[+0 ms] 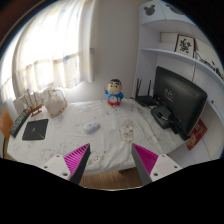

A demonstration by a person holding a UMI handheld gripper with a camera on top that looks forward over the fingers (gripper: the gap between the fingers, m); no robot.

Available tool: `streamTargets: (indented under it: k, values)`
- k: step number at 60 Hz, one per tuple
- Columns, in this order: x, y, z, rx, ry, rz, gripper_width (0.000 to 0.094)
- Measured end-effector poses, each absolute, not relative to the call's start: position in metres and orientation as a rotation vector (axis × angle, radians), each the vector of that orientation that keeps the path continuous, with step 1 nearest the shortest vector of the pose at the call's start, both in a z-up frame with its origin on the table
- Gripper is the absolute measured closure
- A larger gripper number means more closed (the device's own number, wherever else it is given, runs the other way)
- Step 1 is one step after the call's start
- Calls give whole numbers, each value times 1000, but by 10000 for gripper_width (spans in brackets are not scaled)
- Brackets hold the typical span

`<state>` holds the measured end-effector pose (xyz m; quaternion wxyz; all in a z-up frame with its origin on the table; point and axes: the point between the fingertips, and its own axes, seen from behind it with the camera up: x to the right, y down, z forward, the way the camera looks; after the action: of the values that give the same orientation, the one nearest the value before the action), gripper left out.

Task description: Arrange mouse

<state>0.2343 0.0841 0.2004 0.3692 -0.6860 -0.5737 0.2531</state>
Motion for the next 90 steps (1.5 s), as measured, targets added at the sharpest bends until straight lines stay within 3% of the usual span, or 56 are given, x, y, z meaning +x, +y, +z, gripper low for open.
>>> streamTargets:
  k: [23, 48, 90]
  values:
    - [189, 10, 139, -1698, -1581, 755, 84]
    - [117, -4, 50, -1620, -1591, 768, 83]
    - [-32, 8, -15, -1669, -1590, 753, 84]
